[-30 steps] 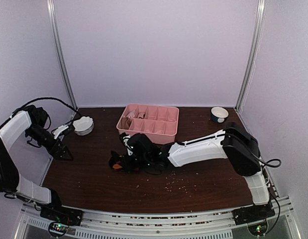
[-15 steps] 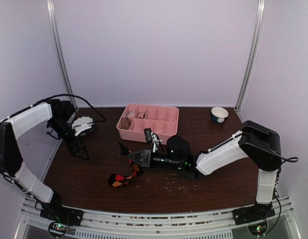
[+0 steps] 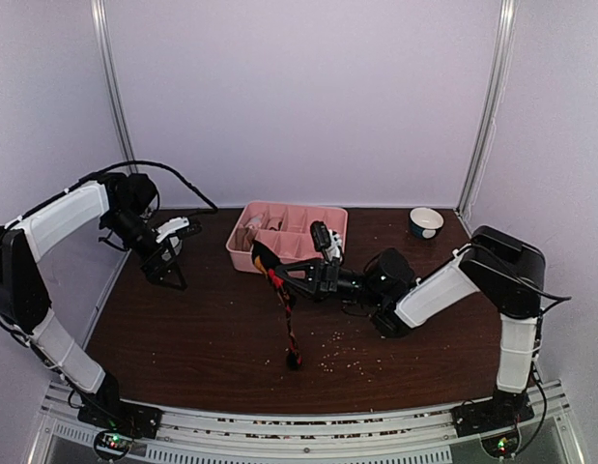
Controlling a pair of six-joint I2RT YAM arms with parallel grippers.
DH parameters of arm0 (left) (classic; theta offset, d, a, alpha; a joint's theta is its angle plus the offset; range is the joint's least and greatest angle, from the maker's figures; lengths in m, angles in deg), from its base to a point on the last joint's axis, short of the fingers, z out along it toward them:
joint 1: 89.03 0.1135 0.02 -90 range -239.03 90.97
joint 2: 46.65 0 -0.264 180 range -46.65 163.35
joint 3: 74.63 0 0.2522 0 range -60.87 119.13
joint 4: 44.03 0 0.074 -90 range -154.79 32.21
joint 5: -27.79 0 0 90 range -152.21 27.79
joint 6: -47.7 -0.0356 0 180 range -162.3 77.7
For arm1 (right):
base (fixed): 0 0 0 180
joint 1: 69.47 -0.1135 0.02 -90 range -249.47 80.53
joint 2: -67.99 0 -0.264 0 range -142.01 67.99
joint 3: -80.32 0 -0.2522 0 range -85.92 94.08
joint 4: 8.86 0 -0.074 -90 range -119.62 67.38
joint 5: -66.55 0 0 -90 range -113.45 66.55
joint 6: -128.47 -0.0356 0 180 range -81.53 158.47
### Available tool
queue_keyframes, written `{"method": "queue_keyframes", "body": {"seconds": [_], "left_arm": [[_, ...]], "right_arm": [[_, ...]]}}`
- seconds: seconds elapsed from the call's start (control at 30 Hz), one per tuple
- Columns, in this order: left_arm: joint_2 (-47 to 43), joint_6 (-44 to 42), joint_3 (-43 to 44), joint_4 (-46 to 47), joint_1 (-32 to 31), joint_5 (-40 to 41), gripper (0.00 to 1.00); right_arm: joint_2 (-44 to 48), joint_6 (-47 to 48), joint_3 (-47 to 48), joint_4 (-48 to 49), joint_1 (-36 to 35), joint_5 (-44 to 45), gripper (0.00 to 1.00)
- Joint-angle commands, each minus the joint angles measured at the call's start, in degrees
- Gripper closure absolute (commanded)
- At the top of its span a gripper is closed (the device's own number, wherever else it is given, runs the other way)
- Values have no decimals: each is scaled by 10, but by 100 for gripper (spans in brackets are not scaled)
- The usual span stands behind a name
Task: Roll the socks
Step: Pass from the right arm to the left
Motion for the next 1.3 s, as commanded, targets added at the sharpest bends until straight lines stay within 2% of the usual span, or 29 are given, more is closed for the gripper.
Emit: {"method": "queue_keyframes", "body": {"seconds": [0.0, 0.07, 0.17, 0.37, 0.6, 0.8, 0.93, 1.07, 1.13, 1.2, 1.27], "left_arm": [[-1, -5, 20, -27, -4, -44, 2], [-4, -6, 26, -31, -5, -61, 2], [-10, -31, 42, -58, -11, -129, 2], [-15, -150, 99, -137, -39, -292, 2], [21, -205, 193, -220, -116, -314, 2], [6, -219, 158, -230, -134, -323, 10], [9, -225, 143, -229, -144, -294, 27], [22, -216, 151, -223, -145, -284, 37], [29, -212, 162, -224, -145, -283, 50], [34, -208, 172, -225, -145, -284, 71], [38, -207, 177, -228, -145, -287, 85]], "right_arm": [[29, -64, 31, 50, 17, -110, 100], [26, -81, 46, 50, 17, -145, 100], [21, -100, 57, 54, 14, -171, 100], [-11, -137, 111, 54, -14, -197, 100], [-81, -169, 190, 52, -53, -194, 100], [-103, -166, 201, 50, -55, -178, 100], [-107, -165, 211, 44, -55, -177, 100], [-109, -159, 223, 28, -55, -182, 100], [-109, -156, 226, 20, -55, -182, 100], [-110, -149, 228, 7, -55, -182, 100], [-109, -135, 228, -14, -55, -182, 100]]}}
